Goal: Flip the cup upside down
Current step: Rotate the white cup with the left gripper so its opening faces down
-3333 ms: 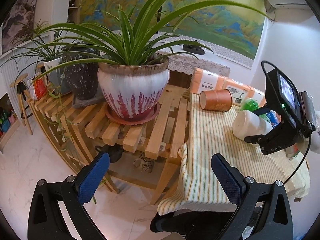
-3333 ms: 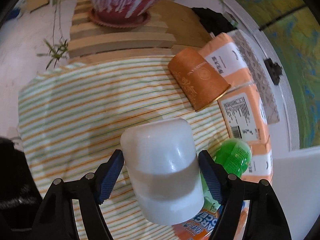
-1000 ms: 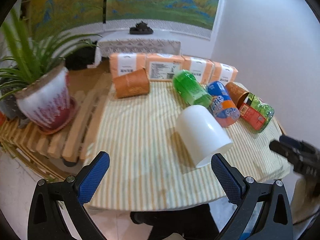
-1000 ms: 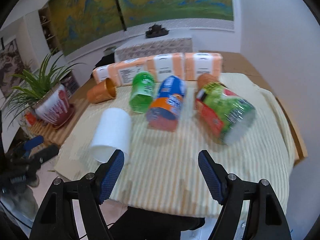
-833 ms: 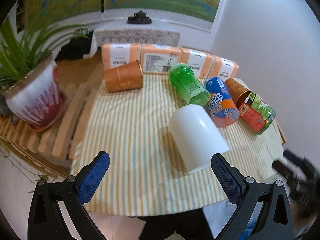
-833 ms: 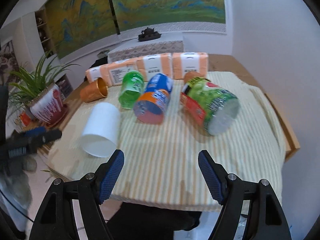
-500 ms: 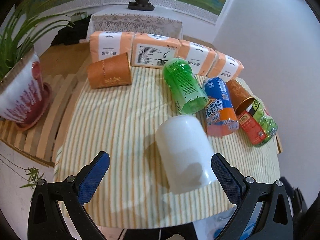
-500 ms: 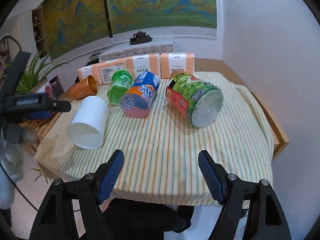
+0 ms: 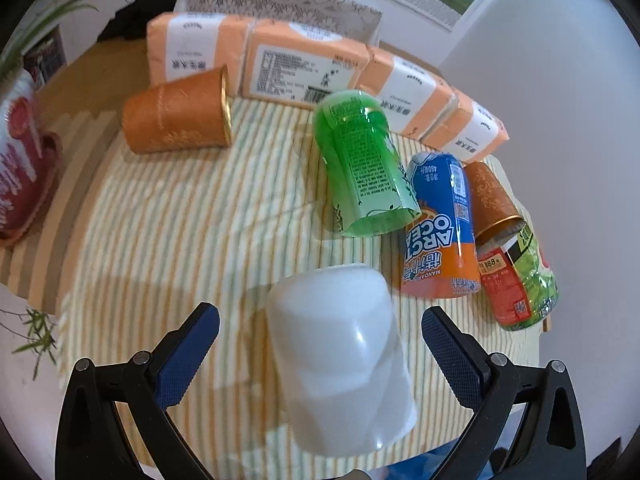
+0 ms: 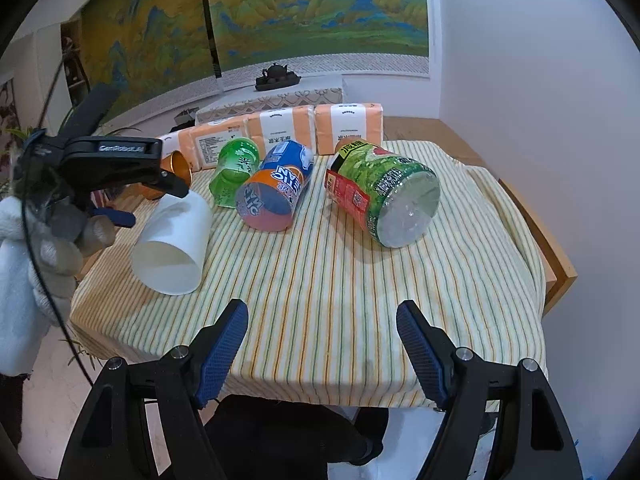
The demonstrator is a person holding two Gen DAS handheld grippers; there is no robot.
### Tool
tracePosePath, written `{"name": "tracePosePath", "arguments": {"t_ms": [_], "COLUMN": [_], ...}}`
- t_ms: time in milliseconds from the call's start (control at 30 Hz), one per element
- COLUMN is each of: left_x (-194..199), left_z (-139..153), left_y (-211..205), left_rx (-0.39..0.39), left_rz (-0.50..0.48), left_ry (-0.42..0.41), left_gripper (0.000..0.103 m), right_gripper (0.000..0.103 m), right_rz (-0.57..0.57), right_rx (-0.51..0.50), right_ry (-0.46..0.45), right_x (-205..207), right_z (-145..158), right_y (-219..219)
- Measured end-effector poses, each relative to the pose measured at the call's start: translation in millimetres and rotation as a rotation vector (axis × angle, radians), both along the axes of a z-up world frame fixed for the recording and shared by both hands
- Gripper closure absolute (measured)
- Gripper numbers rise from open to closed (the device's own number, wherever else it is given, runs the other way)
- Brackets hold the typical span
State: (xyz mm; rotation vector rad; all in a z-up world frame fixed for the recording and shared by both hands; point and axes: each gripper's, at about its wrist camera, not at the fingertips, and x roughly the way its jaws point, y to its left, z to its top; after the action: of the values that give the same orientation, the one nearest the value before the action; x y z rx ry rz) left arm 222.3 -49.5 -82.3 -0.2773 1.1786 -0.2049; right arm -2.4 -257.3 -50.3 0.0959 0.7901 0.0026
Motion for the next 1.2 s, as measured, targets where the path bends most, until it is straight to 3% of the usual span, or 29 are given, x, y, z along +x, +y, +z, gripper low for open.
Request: {"name": "tracePosePath", "arguments": {"t_ms": [300,600,767,933,1200], "left_x": [11,11,8,0,-27], "left_z": [-17,-16,-13,-4,25], "left_y": [-9,-13,-14,-18,-26], "left_rx": [-0.016,0.009,0.011,0.047,0.153], "left_rz": [-0.012,-0.03,-0.042,-0.062,-0.12], "left_ry": [0.05,0.032,0.018,-0.033,-0.203], "left_gripper": [0.011,0.024,0.024,0.024,0.024], "right_gripper": [0.03,0.03,0.03,0.03,0.03], "right_rz": [-0.018,-0.01,-0.015,-0.017,-0.017], "right_rx": [0.024,0.02,0.019,0.013,0.009], "right_ry": [0.008,0.018,0.01,0.001,-0.006], "right_x": [0,-2,-3,-4,-5], "right_z": [-6,-10,-8,-6,-5], "right_y": [-10,-7,-7,-5,-3]}}
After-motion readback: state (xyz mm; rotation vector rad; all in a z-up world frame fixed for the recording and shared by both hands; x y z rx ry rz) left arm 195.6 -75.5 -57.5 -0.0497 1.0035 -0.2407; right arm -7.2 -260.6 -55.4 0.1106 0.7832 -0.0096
